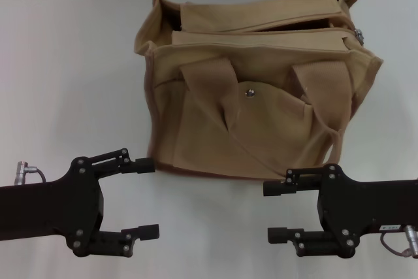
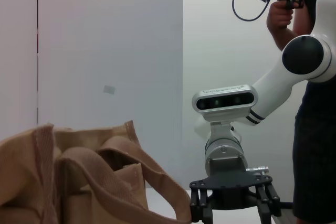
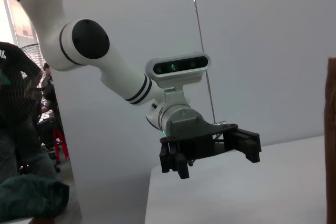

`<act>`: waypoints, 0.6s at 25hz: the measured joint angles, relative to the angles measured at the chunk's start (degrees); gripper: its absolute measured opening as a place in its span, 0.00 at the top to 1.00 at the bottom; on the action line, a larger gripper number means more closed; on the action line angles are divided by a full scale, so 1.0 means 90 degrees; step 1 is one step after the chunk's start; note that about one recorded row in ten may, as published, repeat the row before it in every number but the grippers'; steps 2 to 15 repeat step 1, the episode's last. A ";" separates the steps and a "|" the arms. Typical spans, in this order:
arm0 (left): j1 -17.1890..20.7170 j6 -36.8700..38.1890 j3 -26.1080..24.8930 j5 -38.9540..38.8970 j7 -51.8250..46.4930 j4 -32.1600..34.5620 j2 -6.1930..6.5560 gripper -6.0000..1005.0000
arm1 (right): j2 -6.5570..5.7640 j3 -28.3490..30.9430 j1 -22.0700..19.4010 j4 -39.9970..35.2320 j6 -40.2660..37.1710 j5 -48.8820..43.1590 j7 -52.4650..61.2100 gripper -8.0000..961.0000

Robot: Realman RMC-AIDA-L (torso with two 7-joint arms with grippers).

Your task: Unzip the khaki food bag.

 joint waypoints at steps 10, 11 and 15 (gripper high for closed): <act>0.0000 0.0000 0.0000 0.0000 0.0000 0.0000 0.0000 0.15 | 0.0000 0.0000 0.0000 0.0000 0.0000 0.0000 0.0000 0.35; 0.0000 0.0000 0.0000 0.0000 0.0000 0.0000 0.0000 0.15 | 0.0000 0.0000 0.0000 0.0000 0.0000 0.0000 0.0000 0.35; 0.0000 0.0000 0.0000 0.0000 0.0000 0.0000 0.0000 0.15 | 0.0000 0.0000 0.0000 0.0000 0.0000 0.0000 0.0000 0.35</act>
